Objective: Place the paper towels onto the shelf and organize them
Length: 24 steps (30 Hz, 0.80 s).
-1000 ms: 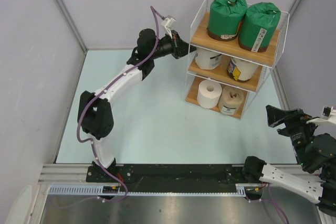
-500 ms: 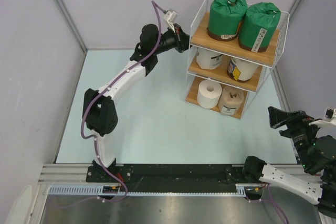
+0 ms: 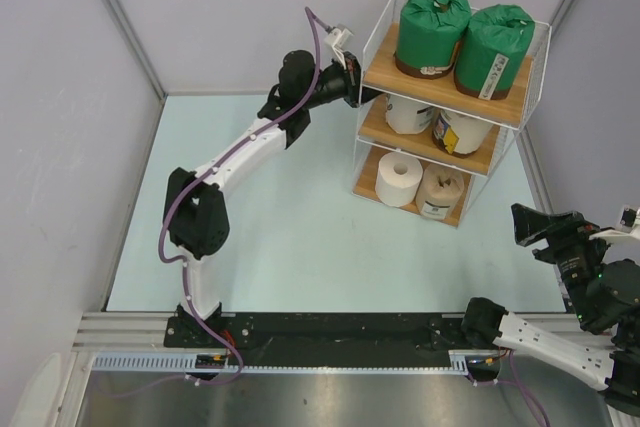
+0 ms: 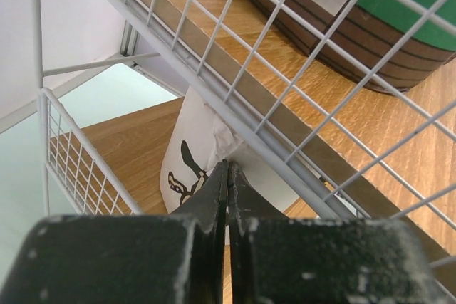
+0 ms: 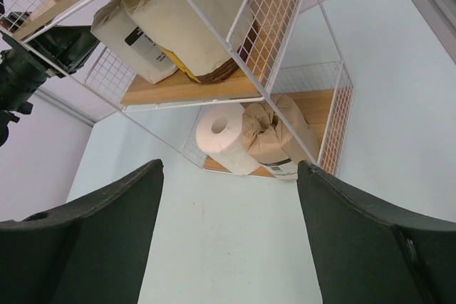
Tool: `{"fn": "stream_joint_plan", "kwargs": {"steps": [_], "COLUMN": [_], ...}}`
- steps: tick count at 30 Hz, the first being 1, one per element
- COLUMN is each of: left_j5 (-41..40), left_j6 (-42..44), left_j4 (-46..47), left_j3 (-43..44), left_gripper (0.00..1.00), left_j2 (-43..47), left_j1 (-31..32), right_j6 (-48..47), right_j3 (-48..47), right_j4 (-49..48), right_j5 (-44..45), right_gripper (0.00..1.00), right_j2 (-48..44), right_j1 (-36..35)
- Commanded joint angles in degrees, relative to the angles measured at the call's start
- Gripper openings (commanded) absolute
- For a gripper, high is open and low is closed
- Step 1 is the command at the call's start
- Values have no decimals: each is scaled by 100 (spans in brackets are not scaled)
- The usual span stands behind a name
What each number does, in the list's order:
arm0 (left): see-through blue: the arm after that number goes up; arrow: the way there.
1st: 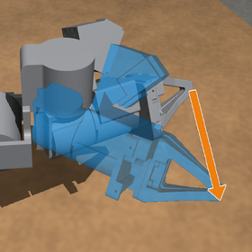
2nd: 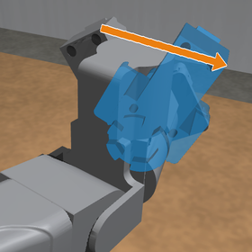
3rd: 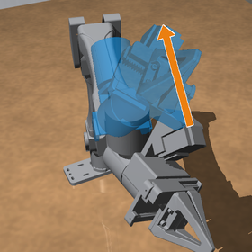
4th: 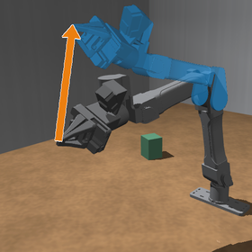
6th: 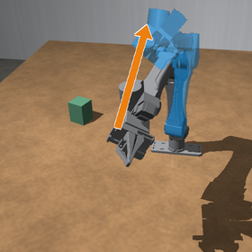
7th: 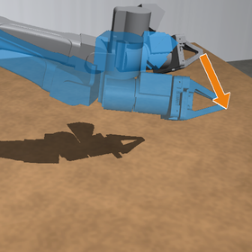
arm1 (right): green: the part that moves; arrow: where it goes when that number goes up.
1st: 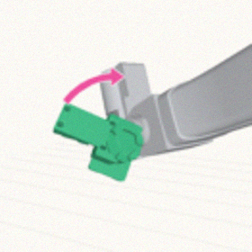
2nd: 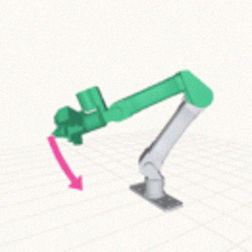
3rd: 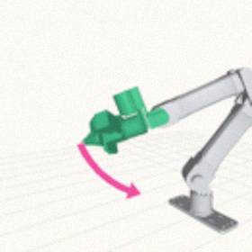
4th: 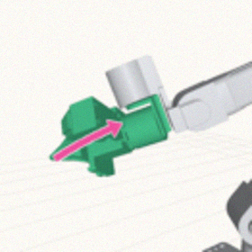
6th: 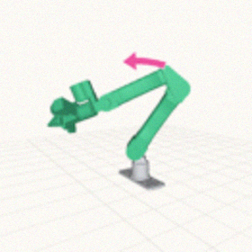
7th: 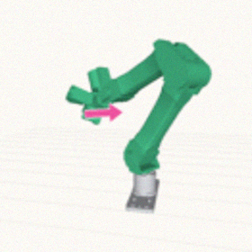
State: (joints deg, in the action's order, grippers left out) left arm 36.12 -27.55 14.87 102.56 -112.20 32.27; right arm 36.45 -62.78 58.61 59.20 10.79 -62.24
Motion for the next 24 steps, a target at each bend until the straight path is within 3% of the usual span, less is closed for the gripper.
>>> {"fn": "stream_joint_plan", "kwargs": {"steps": [1,15,24], "left_j5": [132,-61,-105], "left_j6": [101,101,-163], "left_j4": [103,270,244], "left_j3": [273,-395,-596], "left_gripper": [0,1,14], "left_j2": [49,805,1455], "left_j1": [130,-28,-335], "right_j6": [64,73,-259], "right_j3": [-15,-15,-15], "right_j4": [1,-16,-542], "right_j5": [21,48,224], "right_gripper": [80,80,76], "right_j2": [-24,37,274], "right_j1": [27,45,28]}}
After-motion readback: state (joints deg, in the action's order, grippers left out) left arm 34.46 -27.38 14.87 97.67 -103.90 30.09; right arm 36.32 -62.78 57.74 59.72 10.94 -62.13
